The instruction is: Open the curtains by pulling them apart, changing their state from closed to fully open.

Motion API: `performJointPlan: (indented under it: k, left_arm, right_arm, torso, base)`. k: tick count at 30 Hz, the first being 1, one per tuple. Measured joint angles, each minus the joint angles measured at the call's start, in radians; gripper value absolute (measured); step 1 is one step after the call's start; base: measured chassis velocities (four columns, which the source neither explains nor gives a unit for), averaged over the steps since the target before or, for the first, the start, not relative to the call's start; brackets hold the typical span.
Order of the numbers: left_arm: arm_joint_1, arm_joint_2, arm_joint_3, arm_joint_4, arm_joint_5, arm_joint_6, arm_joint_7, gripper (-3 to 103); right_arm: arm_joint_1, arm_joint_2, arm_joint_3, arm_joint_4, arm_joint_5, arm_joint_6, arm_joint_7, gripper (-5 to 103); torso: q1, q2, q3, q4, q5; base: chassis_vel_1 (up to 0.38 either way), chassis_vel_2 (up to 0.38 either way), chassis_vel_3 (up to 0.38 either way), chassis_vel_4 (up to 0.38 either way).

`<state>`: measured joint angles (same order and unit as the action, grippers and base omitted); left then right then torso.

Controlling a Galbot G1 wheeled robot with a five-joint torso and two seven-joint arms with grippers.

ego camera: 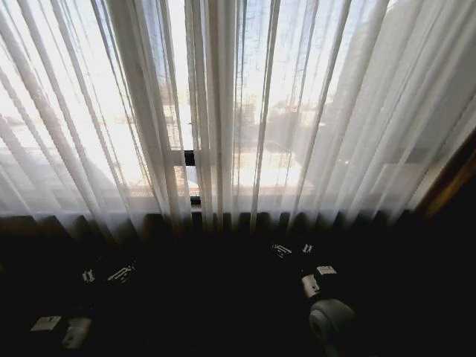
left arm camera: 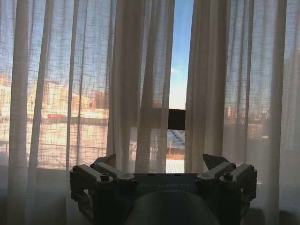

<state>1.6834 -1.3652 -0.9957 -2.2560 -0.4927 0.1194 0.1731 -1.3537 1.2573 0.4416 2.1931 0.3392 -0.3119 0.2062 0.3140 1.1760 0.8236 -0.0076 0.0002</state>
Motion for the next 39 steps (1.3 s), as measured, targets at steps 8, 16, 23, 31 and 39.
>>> performJointPlan:
  k: [8, 16, 23, 31, 39]
  left_arm:
    - [0.000, 0.000, 0.000, 0.000, 0.000, 0.000, 0.000, 100]
    - [0.043, -0.017, 0.122, 0.051, 0.133, -0.111, -0.080, 100]
    - [0.053, -0.026, 0.216, 0.090, 0.221, -0.190, -0.167, 100]
    - [0.075, -0.014, 0.240, 0.033, 0.196, -0.145, -0.179, 100]
    - [0.090, 0.002, 0.247, -0.030, 0.187, -0.084, -0.188, 100]
  right_arm:
    - [0.000, 0.000, 0.000, 0.000, 0.000, 0.000, 0.000, 100]
    - [-0.137, 0.035, 0.078, 0.023, -0.075, 0.062, -0.004, 100]
    - [-0.336, 0.095, 0.191, 0.062, -0.180, 0.154, -0.023, 100]
    - [-0.258, 0.082, 0.153, 0.061, -0.120, 0.096, -0.032, 100]
    - [-0.169, 0.030, 0.136, 0.056, -0.056, 0.046, -0.028, 100]
  torso:
    - [0.000, 0.000, 0.000, 0.0000, 0.0000]
    - [0.000, 0.000, 0.000, -0.0002, 0.0000]
    - [0.000, 0.000, 0.000, -0.0009, -0.0006]
    - [0.000, 0.000, 0.000, 0.0000, 0.0001]
    - [0.000, 0.000, 0.000, 0.0001, 0.0000]
  base:
    - [0.000, 0.000, 0.000, 0.000]
    - [0.000, 0.000, 0.000, 0.000]
    - [0.000, 0.000, 0.000, 0.000]
    - [0.000, 0.000, 0.000, 0.000]
    - [0.000, 0.000, 0.000, 0.000]
